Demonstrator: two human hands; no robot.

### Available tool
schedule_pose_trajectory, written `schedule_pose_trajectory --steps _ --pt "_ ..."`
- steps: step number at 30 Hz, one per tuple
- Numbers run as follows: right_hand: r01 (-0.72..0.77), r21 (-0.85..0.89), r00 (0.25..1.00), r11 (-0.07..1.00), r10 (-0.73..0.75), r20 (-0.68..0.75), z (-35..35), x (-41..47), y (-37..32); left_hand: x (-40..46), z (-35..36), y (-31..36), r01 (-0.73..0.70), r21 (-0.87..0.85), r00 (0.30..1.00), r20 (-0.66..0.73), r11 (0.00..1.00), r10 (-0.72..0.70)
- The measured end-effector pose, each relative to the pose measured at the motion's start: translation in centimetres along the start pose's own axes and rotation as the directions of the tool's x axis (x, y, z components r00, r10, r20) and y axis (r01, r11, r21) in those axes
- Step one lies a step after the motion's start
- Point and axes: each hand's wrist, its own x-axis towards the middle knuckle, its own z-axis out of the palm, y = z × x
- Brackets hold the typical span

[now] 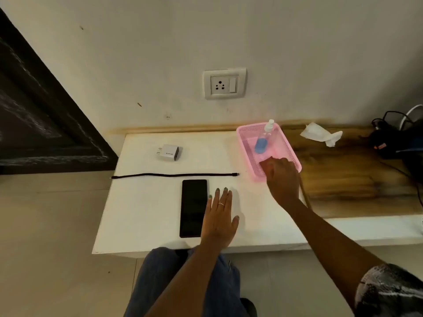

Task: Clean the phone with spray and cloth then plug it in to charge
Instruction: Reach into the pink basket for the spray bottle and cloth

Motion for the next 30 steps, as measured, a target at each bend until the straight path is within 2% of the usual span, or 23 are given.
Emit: schedule_pose_trajectory --steps 2,6,8,10,15,18,21,23,25,26,27,28,29,30 --pt "-0.022 -0.061 0.988 0.998 0.031 0.153 0.2 1.4 0.9 0.7 0.7 0.2 -0.006 0.024 1.000 -0.011 1.000 0.006" --pt "-0.089 0.011 0.936 0.996 0.079 0.343 1.3 3.6 2.0 2.0 1.9 -0.2 -0.015 0.030 1.000 -0.014 0.999 0.015" --pt "-0.132 0.031 0.911 0.991 0.109 0.397 2.2 4.5 1.8 2.3 2.3 -0.6 -0.026 0.056 1.000 -0.004 0.998 0.026" --pt "-0.125 -0.041 0.893 0.991 0.131 0.431 3.2 5.5 1.8 2.5 2.6 -0.9 -0.031 0.059 1.000 0.005 0.998 0.031" --pt "-0.266 -0.080 0.905 0.961 0.278 0.321 5.0 6.8 1.5 2.4 3.1 -0.9 -0.038 0.018 0.999 -0.027 0.999 0.039" --pt "-0.276 -0.044 0.923 0.960 0.277 0.268 5.2 6.5 1.5 2.5 2.9 -0.9 -0.041 -0.002 0.998 -0.041 0.999 0.040" --pt "-0.317 0.121 0.947 0.941 0.306 0.095 4.6 5.2 1.4 2.7 2.2 -0.4 0.008 -0.074 0.996 -0.088 0.997 -0.014" --pt "-0.287 0.246 0.955 0.926 0.296 0.001 3.9 4.0 1.0 2.8 1.5 0.3 0.081 -0.250 0.982 -0.148 0.965 -0.121" --pt "-0.208 0.343 0.969 0.916 0.242 -0.058 3.0 2.6 0.3 2.9 0.3 1.3 0.155 -0.495 0.962 -0.123 0.855 -0.245" --pt "-0.146 0.380 0.976 0.913 0.195 -0.093 2.4 1.7 -0.1 3.0 -0.5 1.8 0.200 -0.665 0.954 -0.035 0.720 -0.298" --pt "-0.072 0.402 0.982 0.913 0.136 -0.131 1.8 0.6 -0.5 2.9 -1.6 2.3 0.251 -0.836 0.940 0.091 0.488 -0.328" --pt "0.005 0.409 0.984 0.912 0.068 -0.165 1.3 -0.5 -1.0 2.8 -2.8 2.8 0.291 -0.935 0.923 0.218 0.205 -0.317" --pt "0.078 0.403 0.982 0.912 0.000 -0.190 0.9 -1.8 -1.4 2.8 -3.7 3.1 0.328 -0.945 0.903 0.319 -0.019 -0.287" --pt "0.144 0.391 0.976 0.909 -0.066 -0.205 0.5 -3.2 -1.8 2.6 -4.5 3.2 0.356 -0.924 0.889 0.380 -0.137 -0.255"
